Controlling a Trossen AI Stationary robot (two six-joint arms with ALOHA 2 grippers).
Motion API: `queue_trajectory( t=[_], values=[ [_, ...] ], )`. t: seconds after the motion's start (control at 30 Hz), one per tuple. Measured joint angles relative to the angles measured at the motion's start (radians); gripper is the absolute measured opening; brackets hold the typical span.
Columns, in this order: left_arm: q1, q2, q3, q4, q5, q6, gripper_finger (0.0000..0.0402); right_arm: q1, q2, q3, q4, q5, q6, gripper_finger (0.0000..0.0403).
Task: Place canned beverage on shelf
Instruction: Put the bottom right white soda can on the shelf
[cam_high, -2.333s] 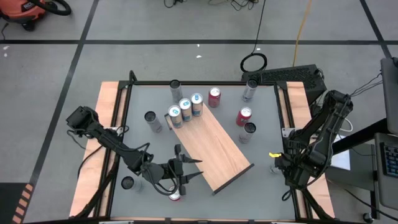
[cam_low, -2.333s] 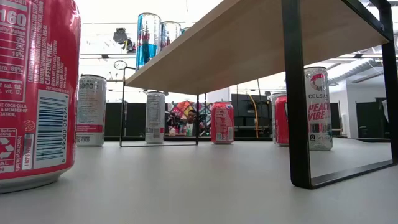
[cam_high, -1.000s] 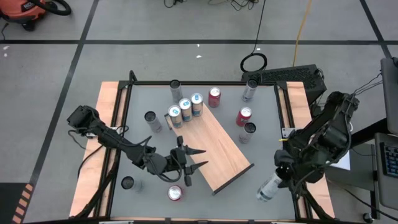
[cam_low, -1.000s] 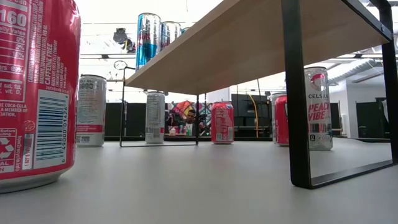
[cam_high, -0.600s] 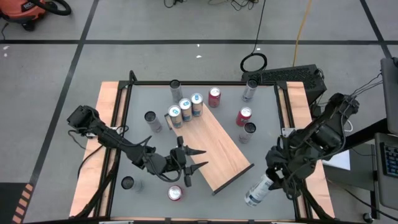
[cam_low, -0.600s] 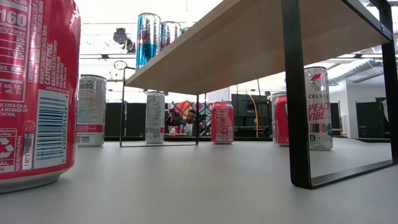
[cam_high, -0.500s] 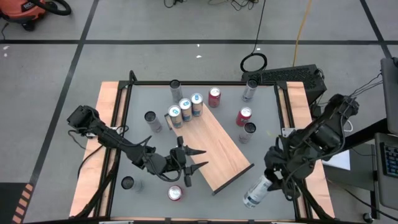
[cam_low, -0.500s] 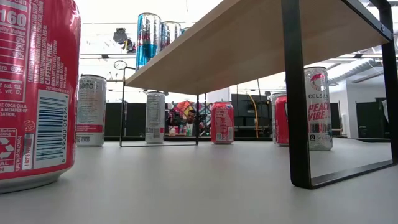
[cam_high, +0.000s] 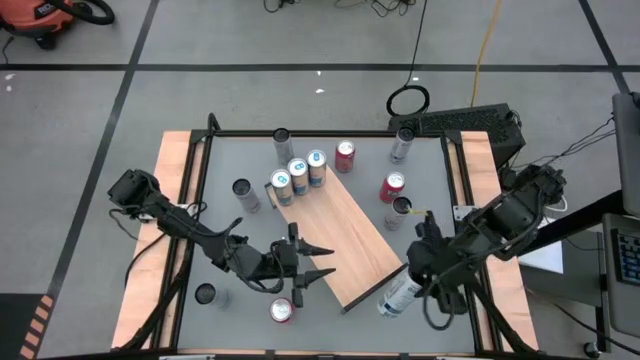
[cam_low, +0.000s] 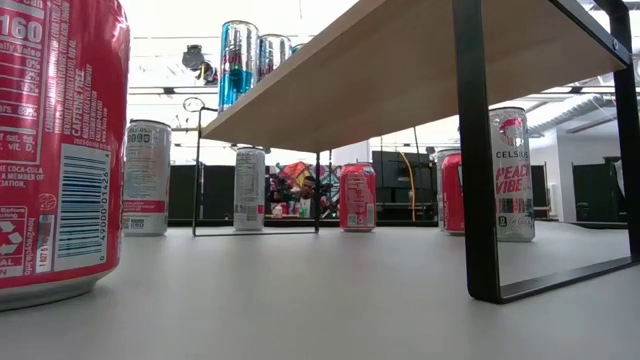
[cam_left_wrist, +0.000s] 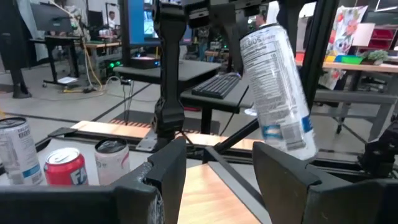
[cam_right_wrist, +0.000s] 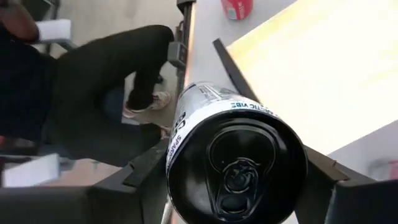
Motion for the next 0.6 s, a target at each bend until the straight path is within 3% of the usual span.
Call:
queue_trajectory(
  t=[0.27,0.6],
  values=[
    [-0.004,0.000,0.000,0.022,0.000,0.003,0.0238,-0.048,0.083,0.156,-0.041,0.009,-0.262,0.0228],
    [-0.003,0.000,0.000,0.021,0.039,0.003,0.0306,-0.055,0.086,0.166,-0.041,0.259,-0.692,0.0228]
  ],
)
